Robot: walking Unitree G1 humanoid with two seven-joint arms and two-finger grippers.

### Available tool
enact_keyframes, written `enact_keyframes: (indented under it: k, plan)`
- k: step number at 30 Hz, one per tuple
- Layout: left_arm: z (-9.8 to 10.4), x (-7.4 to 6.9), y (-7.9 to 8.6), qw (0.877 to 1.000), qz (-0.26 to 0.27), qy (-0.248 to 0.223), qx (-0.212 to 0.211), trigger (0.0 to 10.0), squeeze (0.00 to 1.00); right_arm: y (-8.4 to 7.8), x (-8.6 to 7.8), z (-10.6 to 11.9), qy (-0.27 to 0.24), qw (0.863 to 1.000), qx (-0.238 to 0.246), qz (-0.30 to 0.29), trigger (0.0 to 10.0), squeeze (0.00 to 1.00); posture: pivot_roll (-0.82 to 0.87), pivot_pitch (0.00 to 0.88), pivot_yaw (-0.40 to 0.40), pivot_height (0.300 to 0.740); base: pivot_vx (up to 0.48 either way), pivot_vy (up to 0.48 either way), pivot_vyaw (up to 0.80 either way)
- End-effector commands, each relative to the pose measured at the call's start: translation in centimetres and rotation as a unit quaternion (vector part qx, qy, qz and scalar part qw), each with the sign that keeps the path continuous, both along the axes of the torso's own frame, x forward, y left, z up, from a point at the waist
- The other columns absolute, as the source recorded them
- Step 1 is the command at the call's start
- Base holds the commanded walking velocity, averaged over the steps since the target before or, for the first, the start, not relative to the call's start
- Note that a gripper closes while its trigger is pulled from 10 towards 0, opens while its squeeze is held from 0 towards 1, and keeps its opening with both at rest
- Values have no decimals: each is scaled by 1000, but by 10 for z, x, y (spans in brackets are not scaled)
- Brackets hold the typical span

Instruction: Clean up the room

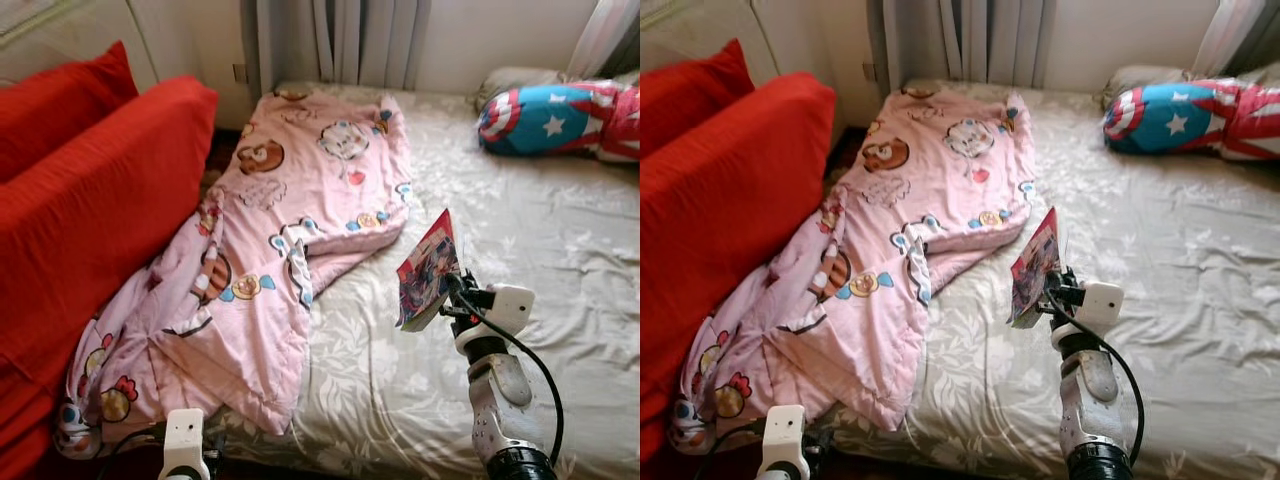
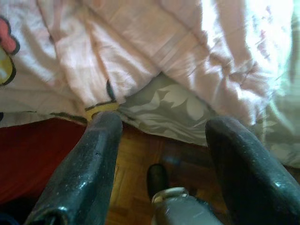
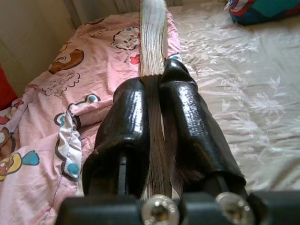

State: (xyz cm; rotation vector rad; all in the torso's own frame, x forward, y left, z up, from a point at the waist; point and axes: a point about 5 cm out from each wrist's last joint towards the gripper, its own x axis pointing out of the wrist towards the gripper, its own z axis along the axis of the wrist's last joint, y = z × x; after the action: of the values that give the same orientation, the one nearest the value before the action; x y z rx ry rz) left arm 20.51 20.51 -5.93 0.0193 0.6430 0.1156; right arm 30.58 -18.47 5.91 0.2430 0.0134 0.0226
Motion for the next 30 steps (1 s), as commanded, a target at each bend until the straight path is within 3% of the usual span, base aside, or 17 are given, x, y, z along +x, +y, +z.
enact_keyframes:
  k: [1, 8, 15, 30]
  plan:
    - [-5, -4, -3, 1000, -6, 22, -1, 10000, 0, -2, 2, 5, -15, 1000, -13, -3, 10000, 0, -81, 0, -55, 740, 0, 0, 0]
    - [-8, -7, -5, 999, -2, 38, -8, 10000, 0, -3, 3, 4, -16, 1000, -9, -23, 10000, 0, -88, 0, -52, 740, 0, 0, 0]
    - [-17, -22, -7, 998, -3, 62, -5, 10000, 0, -8, -6, -6, 1, 999, -5, -46, 10000, 0, -87, 20, -52, 740, 0, 0, 0]
    - [-21, -30, -8, 997, -11, 74, 2, 10000, 0, -3, -7, -10, 19, 999, 0, -48, 10000, 0, -75, 122, -65, 740, 0, 0, -685]
